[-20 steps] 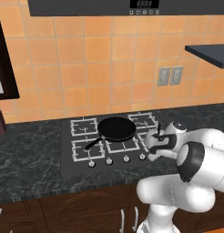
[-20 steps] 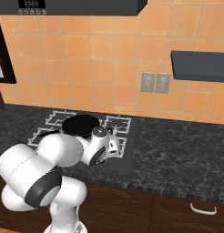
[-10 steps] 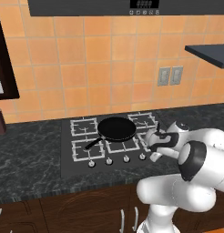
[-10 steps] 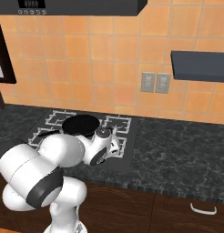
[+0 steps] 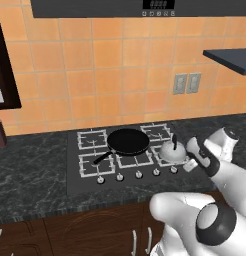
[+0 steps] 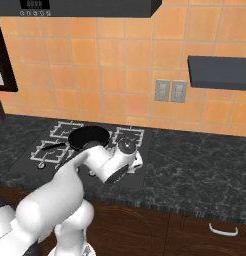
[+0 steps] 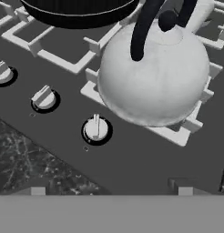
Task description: Pick the kettle from the counter and place it on a stove burner. Then turn the burner on.
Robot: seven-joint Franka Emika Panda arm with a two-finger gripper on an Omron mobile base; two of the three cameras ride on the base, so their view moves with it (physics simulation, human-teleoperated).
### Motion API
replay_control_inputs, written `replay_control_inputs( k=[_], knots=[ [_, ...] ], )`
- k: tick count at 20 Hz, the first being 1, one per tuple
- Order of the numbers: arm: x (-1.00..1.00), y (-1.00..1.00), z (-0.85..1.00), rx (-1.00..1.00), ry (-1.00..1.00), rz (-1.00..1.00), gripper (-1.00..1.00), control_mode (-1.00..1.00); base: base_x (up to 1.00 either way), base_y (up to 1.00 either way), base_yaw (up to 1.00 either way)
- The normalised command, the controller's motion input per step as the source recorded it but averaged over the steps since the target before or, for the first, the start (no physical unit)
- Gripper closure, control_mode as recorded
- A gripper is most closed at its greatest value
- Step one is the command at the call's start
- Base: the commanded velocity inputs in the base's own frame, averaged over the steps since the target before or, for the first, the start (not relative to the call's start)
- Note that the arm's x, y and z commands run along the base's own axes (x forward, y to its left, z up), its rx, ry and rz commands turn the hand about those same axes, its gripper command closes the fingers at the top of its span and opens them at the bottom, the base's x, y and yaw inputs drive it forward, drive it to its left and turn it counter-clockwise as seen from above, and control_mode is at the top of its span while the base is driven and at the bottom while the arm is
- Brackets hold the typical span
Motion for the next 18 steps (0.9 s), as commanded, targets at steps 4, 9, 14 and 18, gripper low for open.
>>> replay_control_inputs(
  k=[4, 9, 14, 18],
  knots=[
    [-1.0, -1.0, 0.96, 0.26, -0.3, -0.05, -1.0, -1.0, 0.0, 0.0, 0.0],
    [-1.0, -1.0, 1.0, 0.31, -0.45, -0.02, -1.0, -1.0, 0.0, 0.0, 0.0],
    [-0.63, -0.76, 0.47, 0.19, -0.32, -0.05, -1.0, -1.0, 0.0, 0.0, 0.0],
    [0.0, -0.09, -0.03, 0.03, 0.0, 0.0, -1.0, -1.0, 0.0, 0.0, 0.0]
  ],
)
